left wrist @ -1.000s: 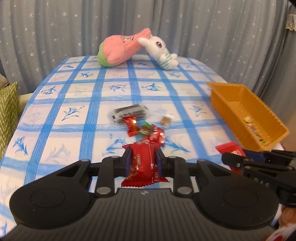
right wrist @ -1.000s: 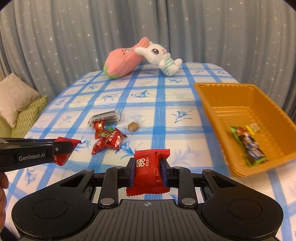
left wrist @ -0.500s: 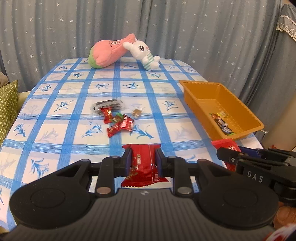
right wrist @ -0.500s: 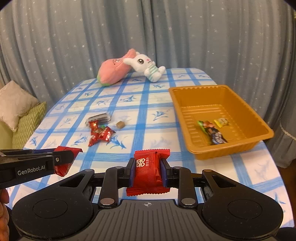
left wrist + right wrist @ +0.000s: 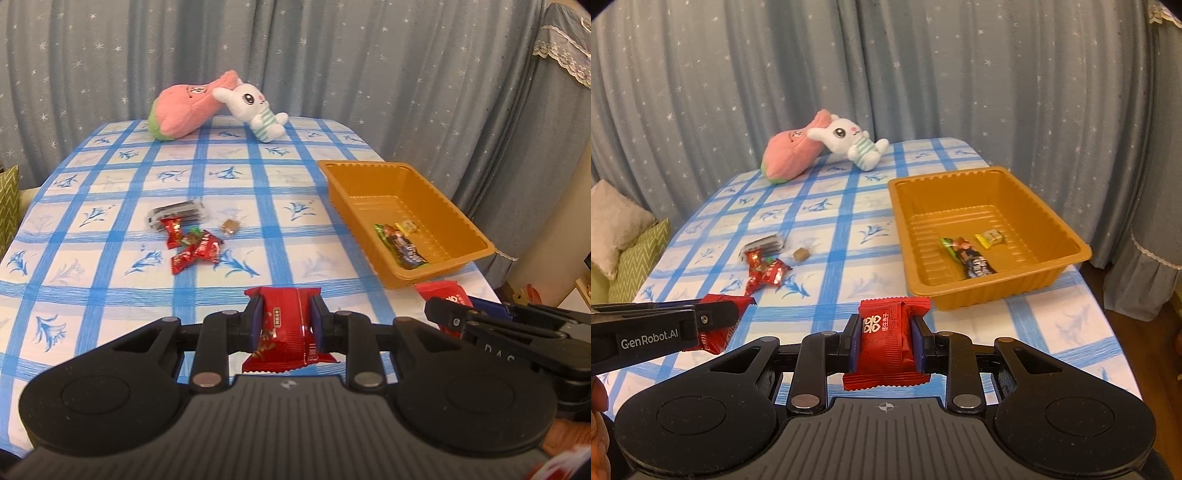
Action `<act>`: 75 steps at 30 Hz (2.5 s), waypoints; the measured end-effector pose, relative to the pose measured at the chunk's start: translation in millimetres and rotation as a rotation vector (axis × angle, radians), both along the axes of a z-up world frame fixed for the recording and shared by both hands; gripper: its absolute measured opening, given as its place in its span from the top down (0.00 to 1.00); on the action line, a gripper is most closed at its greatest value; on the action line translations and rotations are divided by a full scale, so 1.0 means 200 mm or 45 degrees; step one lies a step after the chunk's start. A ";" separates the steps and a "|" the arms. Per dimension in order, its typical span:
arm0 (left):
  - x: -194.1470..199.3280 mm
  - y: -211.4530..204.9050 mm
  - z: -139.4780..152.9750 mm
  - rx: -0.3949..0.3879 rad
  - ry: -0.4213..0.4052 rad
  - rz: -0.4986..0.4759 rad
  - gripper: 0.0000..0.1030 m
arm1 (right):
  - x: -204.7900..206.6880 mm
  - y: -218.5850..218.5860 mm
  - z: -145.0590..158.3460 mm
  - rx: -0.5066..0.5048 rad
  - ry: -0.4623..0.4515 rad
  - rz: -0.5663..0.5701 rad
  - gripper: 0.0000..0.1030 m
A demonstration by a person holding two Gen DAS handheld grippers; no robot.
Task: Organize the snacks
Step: 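Carry both red-wrapped candies toward the orange tray, then open the left gripper over the tray while the right gripper releases its red candy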
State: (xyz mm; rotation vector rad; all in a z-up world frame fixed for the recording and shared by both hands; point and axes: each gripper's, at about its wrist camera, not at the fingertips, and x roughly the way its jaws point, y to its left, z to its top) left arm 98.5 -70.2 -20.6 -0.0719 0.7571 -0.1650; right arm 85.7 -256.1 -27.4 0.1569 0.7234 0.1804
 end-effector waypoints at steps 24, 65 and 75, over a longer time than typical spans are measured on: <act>0.08 -0.24 0.00 -0.028 0.020 -0.089 0.77 | 0.02 -0.26 0.03 0.019 -0.019 -0.129 0.73; 0.72 -0.72 -0.16 -0.080 0.032 -0.224 0.77 | 0.60 -0.66 -0.02 -0.013 -0.024 -0.221 0.73; 0.74 -0.69 -0.20 -0.069 -0.011 -0.221 0.68 | 0.63 -0.69 -0.06 0.000 -0.005 -0.238 0.73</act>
